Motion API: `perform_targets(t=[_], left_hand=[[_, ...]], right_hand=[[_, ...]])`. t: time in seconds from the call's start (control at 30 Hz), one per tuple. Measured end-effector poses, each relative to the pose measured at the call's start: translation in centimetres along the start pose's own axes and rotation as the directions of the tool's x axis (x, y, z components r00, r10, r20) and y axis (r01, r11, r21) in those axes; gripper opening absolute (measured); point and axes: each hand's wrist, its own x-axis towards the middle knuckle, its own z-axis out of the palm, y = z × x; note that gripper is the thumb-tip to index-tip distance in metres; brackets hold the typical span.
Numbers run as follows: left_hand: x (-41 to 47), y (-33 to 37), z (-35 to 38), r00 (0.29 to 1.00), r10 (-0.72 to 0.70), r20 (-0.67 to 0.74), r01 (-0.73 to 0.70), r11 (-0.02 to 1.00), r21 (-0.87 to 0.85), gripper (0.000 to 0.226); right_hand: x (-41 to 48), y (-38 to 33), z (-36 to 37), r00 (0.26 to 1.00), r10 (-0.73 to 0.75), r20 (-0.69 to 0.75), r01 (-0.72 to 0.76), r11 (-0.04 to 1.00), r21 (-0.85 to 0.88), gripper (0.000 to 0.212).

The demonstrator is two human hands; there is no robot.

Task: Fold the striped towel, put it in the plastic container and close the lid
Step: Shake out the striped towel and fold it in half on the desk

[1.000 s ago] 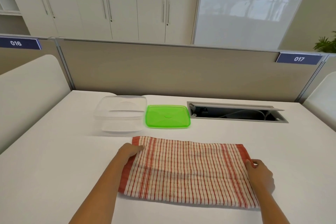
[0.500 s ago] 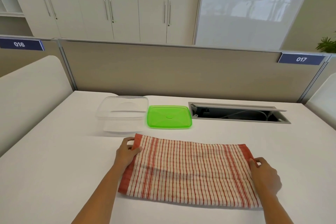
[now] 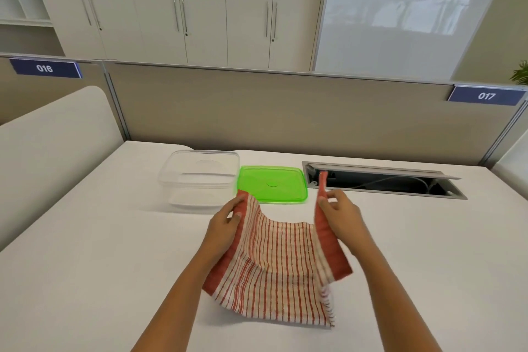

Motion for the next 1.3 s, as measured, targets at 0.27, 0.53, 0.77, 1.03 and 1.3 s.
perform_targets(t=[0.27, 0.53, 0.77, 1.03, 1.3], left_hand=[[-0.7, 5.5, 2.6, 0.995, 0.099, -0.017, -0.100, 0.957, -0.271, 0.029], [-0.2, 5.5, 3.2, 0.998, 0.009, -0.062, -0.028, 0.950, -0.312, 0.038], [-0.3, 6.8, 2.3, 0.994, 0.097, -0.049, -0.106, 0.955, -0.277, 0.036], [-1.3, 12.5, 1.1, 0.954, 0.273, 0.129, -0.182, 0.861, -0.476, 0.033], [-0.3, 6.5, -2.0, 0.998, -0.067, -0.006, 0.056, 0.866, -0.496, 0.029]], right_hand=[[-3.0, -4.5, 6.1, 0.971, -0.232, 0.061, 0.234, 0.972, -0.036, 0.025], [-4.6, -5.0, 6.4, 0.889, -0.397, 0.231, 0.365, 0.916, 0.167, 0.025], [-2.0, -0.1, 3.8, 0.985, -0.131, 0.113, 0.048, 0.834, 0.549, 0.018], [-1.3, 4.0, 5.5, 0.909, 0.013, 0.417, -0.278, 0.764, 0.582, 0.082], [-1.2, 6.0, 3.6, 0.932, 0.145, 0.332, -0.339, 0.671, 0.659, 0.055]])
